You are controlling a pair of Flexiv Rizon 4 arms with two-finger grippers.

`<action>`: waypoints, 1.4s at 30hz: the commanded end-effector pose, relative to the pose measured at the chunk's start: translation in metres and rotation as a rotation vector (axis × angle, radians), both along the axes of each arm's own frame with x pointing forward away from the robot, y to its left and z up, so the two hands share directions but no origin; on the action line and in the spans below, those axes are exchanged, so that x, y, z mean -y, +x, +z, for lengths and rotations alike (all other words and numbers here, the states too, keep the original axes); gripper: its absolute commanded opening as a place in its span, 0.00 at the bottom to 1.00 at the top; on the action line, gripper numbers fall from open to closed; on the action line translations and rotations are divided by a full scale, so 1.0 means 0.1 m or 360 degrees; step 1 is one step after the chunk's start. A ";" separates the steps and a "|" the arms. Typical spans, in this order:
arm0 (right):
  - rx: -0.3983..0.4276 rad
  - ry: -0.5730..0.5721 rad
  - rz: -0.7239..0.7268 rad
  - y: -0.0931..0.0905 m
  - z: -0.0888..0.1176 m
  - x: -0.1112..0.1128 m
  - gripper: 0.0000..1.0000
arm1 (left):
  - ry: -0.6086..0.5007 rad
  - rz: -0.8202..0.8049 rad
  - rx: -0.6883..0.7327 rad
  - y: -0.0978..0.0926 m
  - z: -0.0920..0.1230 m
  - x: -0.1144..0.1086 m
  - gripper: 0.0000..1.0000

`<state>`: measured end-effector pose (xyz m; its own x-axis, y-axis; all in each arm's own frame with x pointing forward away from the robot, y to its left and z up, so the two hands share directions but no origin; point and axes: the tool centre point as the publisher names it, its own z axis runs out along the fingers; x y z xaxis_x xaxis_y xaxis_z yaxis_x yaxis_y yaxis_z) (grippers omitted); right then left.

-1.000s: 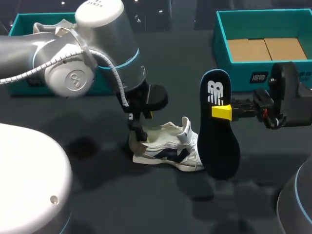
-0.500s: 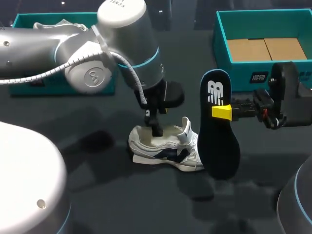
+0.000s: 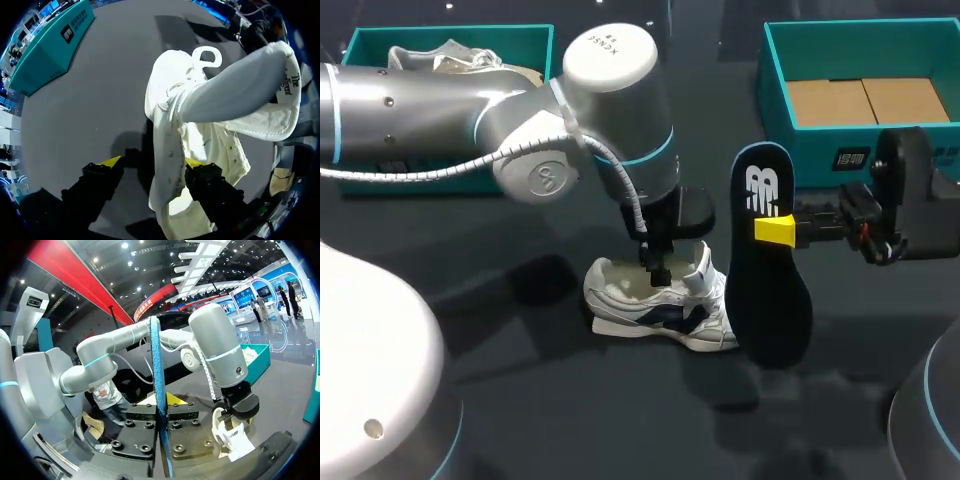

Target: Take the shoe out of the shoebox, open the shoe tongue, remove and reinsert the insole, then place the shoe into the shoebox

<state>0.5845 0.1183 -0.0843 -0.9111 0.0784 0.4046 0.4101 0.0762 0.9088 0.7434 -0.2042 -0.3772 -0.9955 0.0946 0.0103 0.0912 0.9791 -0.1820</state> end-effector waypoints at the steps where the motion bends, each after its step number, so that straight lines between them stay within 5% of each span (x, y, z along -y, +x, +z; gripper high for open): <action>1: -0.0001 -0.0003 -0.0010 -0.03 0.00 -0.01 0.00 | 0.0028 -0.0008 -0.0016 0.01 -0.08 0.06 0.57; 4: -0.0001 -0.0003 -0.0010 -0.03 0.00 -0.01 0.00 | 0.0046 -0.0017 -0.0021 0.00 -0.10 0.05 0.43; 5: -0.0001 -0.0003 -0.0010 -0.03 0.00 -0.01 0.00 | 0.0050 -0.0020 -0.0020 -0.01 -0.10 0.05 0.27; 6: -0.0001 -0.0003 -0.0010 -0.03 0.00 -0.01 0.00 | 0.0057 -0.0022 -0.0019 -0.01 -0.11 0.05 0.00; 19: -0.0001 -0.0003 -0.0010 -0.03 0.00 -0.01 0.00 | 0.0086 -0.0120 -0.0110 -0.07 0.03 0.00 0.00; 27: -0.0001 -0.0003 -0.0010 -0.03 0.00 -0.01 0.00 | 0.0048 -0.0534 -0.0256 -0.09 0.42 -0.06 0.00; 42: -0.0001 -0.0003 -0.0010 -0.03 0.00 -0.01 0.00 | 0.0058 -0.0650 -0.0235 -0.10 0.45 -0.05 0.00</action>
